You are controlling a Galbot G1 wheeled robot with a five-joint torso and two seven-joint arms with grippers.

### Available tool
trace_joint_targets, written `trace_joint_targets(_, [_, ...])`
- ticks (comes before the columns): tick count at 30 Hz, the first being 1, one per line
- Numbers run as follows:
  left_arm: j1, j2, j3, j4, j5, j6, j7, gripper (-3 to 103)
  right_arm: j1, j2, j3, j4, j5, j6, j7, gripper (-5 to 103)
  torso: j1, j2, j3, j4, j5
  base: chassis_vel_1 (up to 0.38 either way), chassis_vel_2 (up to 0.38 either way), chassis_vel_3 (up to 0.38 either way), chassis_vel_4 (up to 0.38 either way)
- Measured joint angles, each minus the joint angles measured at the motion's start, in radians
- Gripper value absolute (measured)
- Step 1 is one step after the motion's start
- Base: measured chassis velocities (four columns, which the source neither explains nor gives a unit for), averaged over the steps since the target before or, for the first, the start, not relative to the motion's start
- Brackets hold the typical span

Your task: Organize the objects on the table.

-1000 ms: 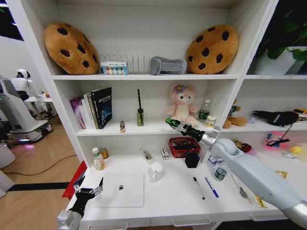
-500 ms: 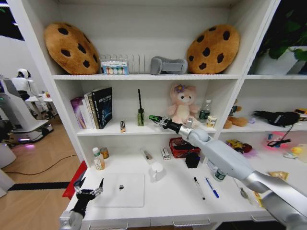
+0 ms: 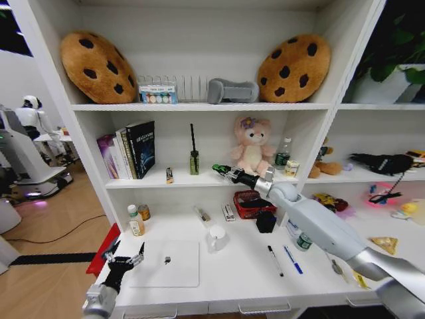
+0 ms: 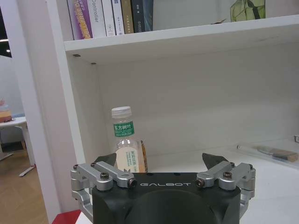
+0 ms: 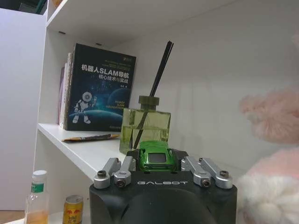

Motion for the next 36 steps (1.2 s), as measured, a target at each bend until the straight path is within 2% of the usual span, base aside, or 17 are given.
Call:
trace_joint_targets(7, [-0.005,0.001,0.002,0.0,-0.001,0.003,0.0,100,0.002,0.014,-0.006,-0.024,-0.028,-0.004,0.0,37,0.0,0.0,0.0,0.0,0.0,0.0,0.0,0.0,0.0])
trace_joint_targets(17, [0.003,-0.007,0.003,0.0,0.005,0.002,0.003,100,0.098,0.054,-0.068,-0.088,-0.045,0.01,0.006,37,0.0,0.0,0.0,0.0003,-0.0002,0.0,0.0,0.0,0.0])
trace_joint_targets(36, [-0.011,-0.004,0.0,0.002,-0.005,-0.004,0.002,100,0.083,0.036,-0.06,-0.071,-0.046,0.014,0.019,37,0.0,0.0,0.0,0.0002,-0.0001,0.0,0.0,0.0,0.0])
